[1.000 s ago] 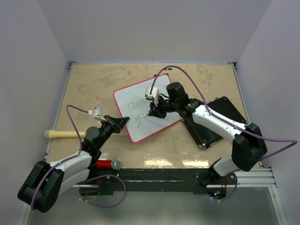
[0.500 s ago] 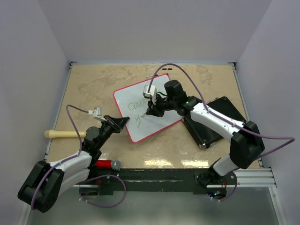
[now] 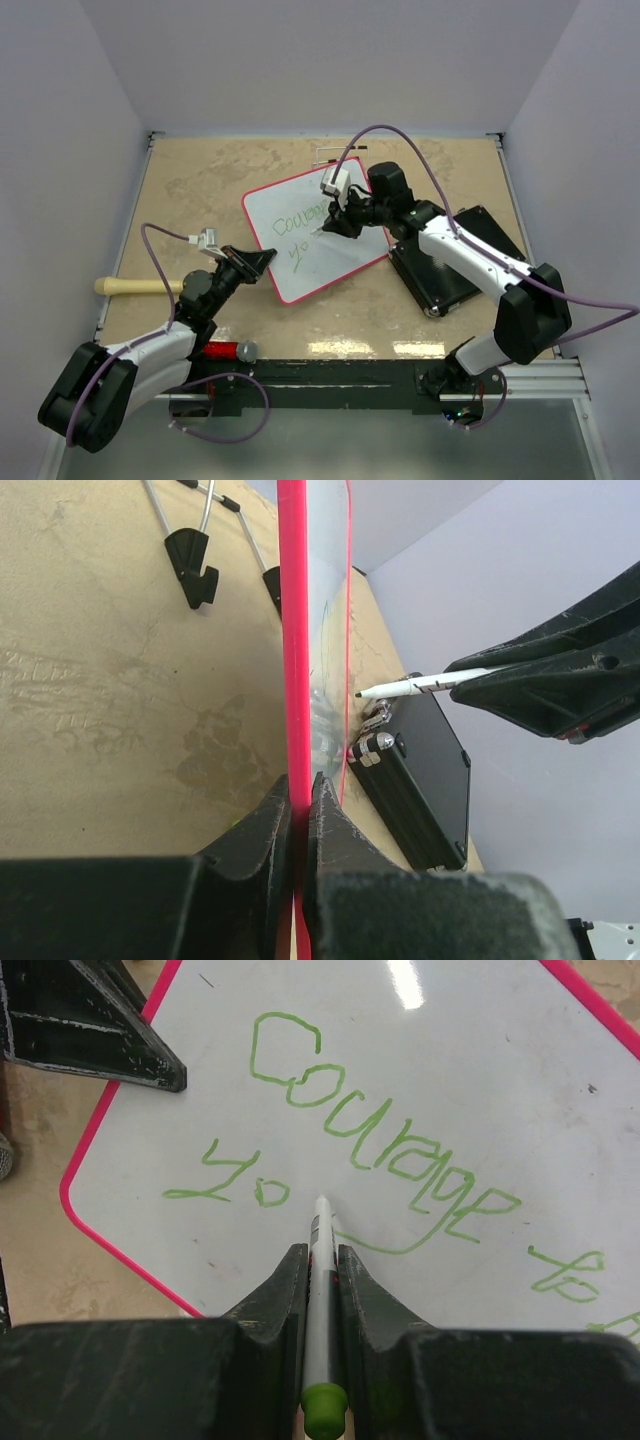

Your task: Write a sentence on the whiteboard

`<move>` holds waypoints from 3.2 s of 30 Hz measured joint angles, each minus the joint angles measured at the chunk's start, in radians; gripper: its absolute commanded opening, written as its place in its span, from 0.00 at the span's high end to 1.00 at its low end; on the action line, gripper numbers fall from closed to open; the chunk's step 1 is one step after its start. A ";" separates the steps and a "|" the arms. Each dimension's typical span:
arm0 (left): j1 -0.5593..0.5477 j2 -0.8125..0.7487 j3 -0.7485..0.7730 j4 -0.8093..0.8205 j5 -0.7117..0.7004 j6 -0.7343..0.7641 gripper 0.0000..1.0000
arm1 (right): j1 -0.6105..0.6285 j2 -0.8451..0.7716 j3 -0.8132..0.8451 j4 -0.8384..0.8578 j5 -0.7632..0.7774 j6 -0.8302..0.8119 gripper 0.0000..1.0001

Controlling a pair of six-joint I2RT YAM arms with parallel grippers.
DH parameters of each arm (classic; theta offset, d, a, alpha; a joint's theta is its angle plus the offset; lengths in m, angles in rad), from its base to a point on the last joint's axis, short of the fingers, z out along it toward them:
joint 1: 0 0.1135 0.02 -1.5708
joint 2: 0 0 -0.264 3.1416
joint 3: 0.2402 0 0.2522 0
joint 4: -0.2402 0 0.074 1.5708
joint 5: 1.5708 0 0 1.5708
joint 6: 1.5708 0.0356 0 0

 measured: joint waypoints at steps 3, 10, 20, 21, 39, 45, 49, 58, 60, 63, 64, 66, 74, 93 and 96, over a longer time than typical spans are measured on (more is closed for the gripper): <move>0.000 0.001 0.000 0.002 0.001 0.001 1.00 | 0.002 0.000 -0.001 0.001 0.000 0.004 1.00; 0.000 -0.001 0.000 0.002 0.003 0.006 1.00 | 0.005 0.007 -0.001 0.002 0.000 0.011 1.00; 0.000 0.002 0.000 0.002 0.001 0.006 1.00 | 0.007 0.035 -0.011 0.010 -0.011 0.016 1.00; 0.000 0.002 0.000 0.002 0.001 0.006 1.00 | 0.007 0.035 -0.014 0.010 -0.016 0.016 1.00; 0.000 0.008 0.000 0.006 0.000 0.006 1.00 | 0.018 0.014 -0.058 -0.006 -0.041 -0.003 1.00; 0.000 0.008 0.000 0.006 0.000 0.006 1.00 | 0.019 0.008 -0.059 -0.008 -0.016 -0.002 1.00; 0.000 0.008 0.000 0.006 0.000 0.006 1.00 | 0.019 0.008 -0.059 -0.008 -0.007 0.001 1.00; 0.000 0.007 0.000 0.004 0.001 0.006 1.00 | 0.014 0.008 -0.039 -0.004 0.041 0.010 1.00; 0.000 0.007 0.000 0.005 0.002 0.006 1.00 | 0.012 0.008 -0.036 0.001 0.052 0.011 1.00; 0.000 0.007 0.000 0.005 0.002 0.006 1.00 | 0.011 0.010 -0.029 0.005 0.066 0.013 1.00; 0.000 0.007 0.000 0.006 0.003 0.006 1.00 | 0.011 0.011 -0.027 0.005 0.068 0.013 1.00; 0.000 0.007 0.000 0.006 0.003 0.006 1.00 | 0.011 0.011 -0.026 0.007 0.068 0.013 1.00; 0.000 0.007 0.000 0.006 0.003 0.006 1.00 | 0.010 0.011 -0.027 -0.015 0.043 -0.017 1.00; 0.000 0.005 0.000 0.007 0.005 0.008 1.00 | -0.018 -0.002 -0.037 -0.082 0.045 -0.058 1.00; 0.000 0.000 0.000 0.007 0.009 0.016 1.00 | -0.031 -0.012 -0.037 -0.083 0.043 -0.058 1.00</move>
